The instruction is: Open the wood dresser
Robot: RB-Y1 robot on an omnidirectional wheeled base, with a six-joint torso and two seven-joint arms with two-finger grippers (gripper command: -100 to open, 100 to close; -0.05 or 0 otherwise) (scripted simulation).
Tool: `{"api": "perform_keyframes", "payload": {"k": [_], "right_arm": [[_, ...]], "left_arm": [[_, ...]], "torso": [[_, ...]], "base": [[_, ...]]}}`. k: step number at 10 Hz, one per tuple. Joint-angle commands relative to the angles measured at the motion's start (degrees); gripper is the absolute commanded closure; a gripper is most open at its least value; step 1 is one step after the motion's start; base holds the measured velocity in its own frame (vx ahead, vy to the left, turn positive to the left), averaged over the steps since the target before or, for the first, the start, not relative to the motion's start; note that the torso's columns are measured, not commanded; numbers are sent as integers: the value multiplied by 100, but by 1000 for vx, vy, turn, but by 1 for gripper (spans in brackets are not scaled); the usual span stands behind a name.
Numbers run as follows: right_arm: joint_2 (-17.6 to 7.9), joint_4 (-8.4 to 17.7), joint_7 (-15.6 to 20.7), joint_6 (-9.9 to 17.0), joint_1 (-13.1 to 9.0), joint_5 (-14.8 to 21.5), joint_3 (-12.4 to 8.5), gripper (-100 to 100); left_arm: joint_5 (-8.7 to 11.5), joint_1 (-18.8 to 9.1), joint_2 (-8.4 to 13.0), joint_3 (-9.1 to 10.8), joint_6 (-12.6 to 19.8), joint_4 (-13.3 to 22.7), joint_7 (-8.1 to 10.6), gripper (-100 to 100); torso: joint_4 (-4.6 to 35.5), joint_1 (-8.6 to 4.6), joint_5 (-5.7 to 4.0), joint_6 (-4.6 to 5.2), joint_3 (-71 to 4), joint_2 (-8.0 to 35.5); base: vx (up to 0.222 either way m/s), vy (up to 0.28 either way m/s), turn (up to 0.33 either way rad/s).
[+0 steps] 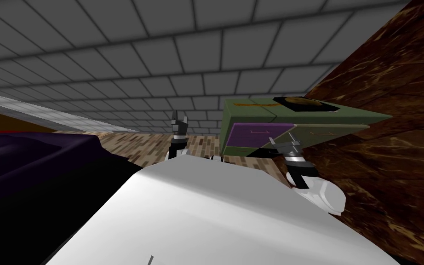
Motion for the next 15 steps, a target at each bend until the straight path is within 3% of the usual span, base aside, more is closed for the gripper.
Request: {"api": "perform_keyframes", "payload": {"k": [1, 7, 11, 15], "right_arm": [[32, 147, 374, -65, -82, 168, -143, -100], [212, 494, 1118, -195, -290, 562, -447, -100], [718, 810, 1813, -316, -483, 921, -723, -100], [1342, 934, 2087, -363, -558, 1059, -828, -100]], "left_arm": [[0, 0, 0, 0, 0, 0, 0, 0], [0, 0, 0, 0, 0, 0, 0, 0], [0, 0, 0, 0, 0, 0, 0, 0], [0, 0, 0, 0, 0, 0, 0, 0]], "torso": [[1, 2, 0, -1, 1, 1], [0, 1, 0, -1, 0, -2], [-1, 9, 2, -1, -3, -5], [1, 1, 0, 0, 2, 3]], "base": [[32, 28, 17], [37, 31, 21], [39, 39, 29], [23, 19, 12]]}}
